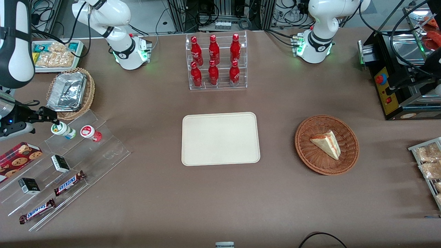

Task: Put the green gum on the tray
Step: 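Move the right gripper down to the green-labelled gum tub on the rack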

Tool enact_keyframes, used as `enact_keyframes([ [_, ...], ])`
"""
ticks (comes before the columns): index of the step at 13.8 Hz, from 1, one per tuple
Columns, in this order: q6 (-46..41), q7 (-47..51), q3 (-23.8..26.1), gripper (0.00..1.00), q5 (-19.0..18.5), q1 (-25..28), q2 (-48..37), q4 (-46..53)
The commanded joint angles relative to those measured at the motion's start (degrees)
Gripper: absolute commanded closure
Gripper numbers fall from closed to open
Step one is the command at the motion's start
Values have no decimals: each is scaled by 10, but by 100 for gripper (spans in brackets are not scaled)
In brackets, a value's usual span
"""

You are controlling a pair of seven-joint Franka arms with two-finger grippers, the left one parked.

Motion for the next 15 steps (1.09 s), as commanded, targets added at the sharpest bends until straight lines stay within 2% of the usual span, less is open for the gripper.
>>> enact_keyframes([
  [1, 73, -50, 4, 1, 7, -9, -33, -74],
  [3, 123, -85, 3, 1, 7, -9, -40, -111],
  [15, 159, -87, 3, 1, 7, -11, -4, -117],
])
